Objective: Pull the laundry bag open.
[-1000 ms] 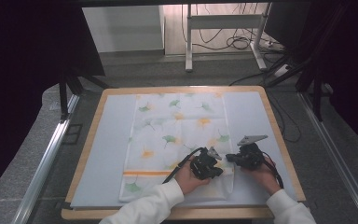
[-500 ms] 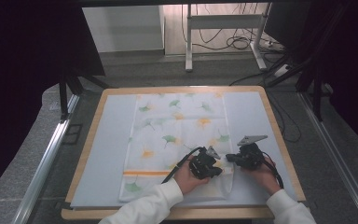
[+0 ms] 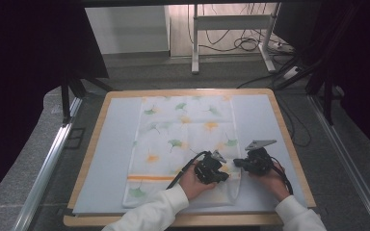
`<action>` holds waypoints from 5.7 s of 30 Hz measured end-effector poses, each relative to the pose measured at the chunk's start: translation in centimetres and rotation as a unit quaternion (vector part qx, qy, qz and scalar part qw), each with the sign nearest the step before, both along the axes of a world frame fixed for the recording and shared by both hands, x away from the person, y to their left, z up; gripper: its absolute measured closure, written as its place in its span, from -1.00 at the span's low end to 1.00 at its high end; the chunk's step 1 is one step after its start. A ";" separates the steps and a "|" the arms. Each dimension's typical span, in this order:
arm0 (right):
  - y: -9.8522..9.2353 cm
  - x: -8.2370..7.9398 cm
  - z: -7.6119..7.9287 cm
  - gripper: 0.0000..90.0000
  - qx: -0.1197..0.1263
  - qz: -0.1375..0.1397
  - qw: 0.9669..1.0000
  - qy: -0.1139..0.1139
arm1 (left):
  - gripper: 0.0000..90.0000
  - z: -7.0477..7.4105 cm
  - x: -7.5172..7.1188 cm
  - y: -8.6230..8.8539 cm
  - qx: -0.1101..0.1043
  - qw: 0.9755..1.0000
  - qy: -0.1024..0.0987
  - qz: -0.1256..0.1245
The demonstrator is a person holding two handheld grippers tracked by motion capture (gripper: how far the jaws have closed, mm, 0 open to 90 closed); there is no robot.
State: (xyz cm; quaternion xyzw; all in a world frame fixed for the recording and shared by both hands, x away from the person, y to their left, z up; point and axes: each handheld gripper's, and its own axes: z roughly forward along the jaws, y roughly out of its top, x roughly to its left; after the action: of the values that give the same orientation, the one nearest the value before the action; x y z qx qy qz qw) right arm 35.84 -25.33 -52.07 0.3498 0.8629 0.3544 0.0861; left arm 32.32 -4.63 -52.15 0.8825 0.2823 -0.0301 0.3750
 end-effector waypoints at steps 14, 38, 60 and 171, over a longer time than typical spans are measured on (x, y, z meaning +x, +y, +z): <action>0.3 -4.3 1.7 0.99 0.019 0.008 0.999 0.031 | 1.00 -0.3 -0.2 -0.5 -0.002 1.000 0.002 -0.004; 0.3 -5.9 0.4 1.00 -0.012 -0.001 0.999 0.046 | 1.00 -0.2 -0.3 -0.5 0.005 1.000 -0.004 -0.008; 0.3 -6.0 0.4 1.00 -0.017 0.006 0.999 0.040 | 1.00 -0.1 -0.4 1.4 0.004 1.000 0.000 -0.002; 0.0 -6.1 0.1 1.00 0.000 0.004 0.999 0.034 | 1.00 -1.5 -3.9 24.0 -0.017 0.989 0.008 0.145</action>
State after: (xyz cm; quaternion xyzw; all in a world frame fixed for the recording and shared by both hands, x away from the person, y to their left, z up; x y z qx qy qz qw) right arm 29.70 -25.38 -51.94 0.3578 0.8668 0.3427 0.0555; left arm 28.46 19.33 -53.61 0.8258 0.4095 0.0127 0.3877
